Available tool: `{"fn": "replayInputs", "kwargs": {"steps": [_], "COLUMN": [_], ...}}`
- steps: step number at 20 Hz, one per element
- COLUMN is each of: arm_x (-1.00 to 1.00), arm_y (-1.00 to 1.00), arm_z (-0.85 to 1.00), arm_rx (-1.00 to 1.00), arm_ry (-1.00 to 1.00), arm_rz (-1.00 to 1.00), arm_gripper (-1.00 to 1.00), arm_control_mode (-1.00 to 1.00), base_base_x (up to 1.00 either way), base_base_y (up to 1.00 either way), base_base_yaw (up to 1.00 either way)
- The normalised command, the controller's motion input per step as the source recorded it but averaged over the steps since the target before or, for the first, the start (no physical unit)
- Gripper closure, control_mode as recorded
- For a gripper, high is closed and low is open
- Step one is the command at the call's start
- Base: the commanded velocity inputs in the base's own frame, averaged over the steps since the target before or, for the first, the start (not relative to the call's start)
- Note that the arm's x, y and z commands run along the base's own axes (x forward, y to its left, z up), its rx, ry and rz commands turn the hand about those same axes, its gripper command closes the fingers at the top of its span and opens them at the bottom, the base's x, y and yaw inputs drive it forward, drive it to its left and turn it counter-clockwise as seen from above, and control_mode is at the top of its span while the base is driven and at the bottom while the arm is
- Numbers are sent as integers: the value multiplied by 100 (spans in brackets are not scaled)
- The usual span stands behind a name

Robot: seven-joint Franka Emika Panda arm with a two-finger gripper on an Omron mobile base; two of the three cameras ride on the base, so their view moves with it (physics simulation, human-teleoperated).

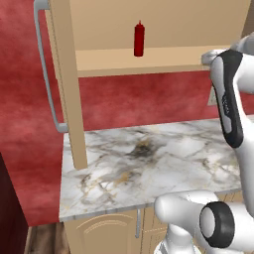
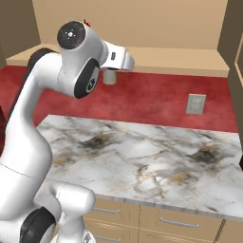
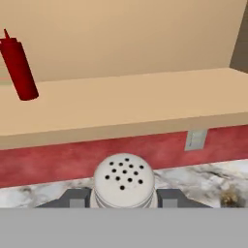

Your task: Collect the paprika, ketchup, and shaker from the cabinet and place them next to the stove.

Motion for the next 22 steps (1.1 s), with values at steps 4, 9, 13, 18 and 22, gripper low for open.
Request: {"fn": "replayInputs", "kwargs": {"steps": [4,9,13,18,22], "arm_x": [-99,-45,0,0,0], "arm_y": [15,15,0,0,0], "arm_z": [-35,-27,0,0,0], "arm_rx": [-1,-2,0,0,0], "arm_ry": [-1,3,0,0,0], "arm_rz": [1,2,0,0,0], "arm_gripper": [100,100,100,100,100], "arm_control_mode": [-100,-100,100,100,100], "base_base_x": [0,0,-25,-91,-97], "base_base_y": [0,0,9,-2,-25], "base_base_yaw": [0,0,2,1,0]}}
